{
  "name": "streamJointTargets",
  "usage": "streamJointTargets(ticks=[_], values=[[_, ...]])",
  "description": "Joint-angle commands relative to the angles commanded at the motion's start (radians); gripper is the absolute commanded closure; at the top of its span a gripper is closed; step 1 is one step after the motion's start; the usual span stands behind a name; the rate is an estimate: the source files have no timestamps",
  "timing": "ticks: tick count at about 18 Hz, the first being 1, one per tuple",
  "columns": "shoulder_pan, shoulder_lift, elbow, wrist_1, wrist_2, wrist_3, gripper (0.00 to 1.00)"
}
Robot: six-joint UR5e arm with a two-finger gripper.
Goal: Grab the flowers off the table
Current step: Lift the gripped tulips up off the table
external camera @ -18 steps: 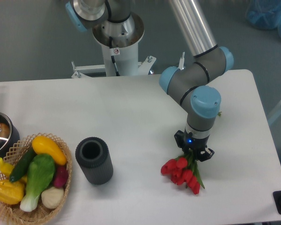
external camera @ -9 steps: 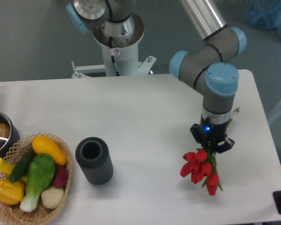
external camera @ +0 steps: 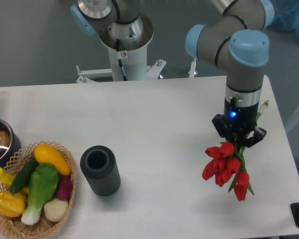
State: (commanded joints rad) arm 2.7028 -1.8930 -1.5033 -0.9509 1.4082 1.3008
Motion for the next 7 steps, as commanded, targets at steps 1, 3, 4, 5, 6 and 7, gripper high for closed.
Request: streamJointTargets(ticks=[1,3,4,5,6,7], values=[[0.005,0.012,0.0,-0.014,0.0,0.002,1.0],[0.008,0.031,0.002,-0.025,0.0,0.003,1.0],[0.008,0.032,0.002,-0.026,0.002,0.003,1.0],[0.011,0.032,0.002,-0.028,0.003,0.003,1.0],[0.012,0.034,0.003,-0.031,0.005,0.003,1.0],[0.012,0.038,0.005,-0.035,0.006,0.003,1.0]])
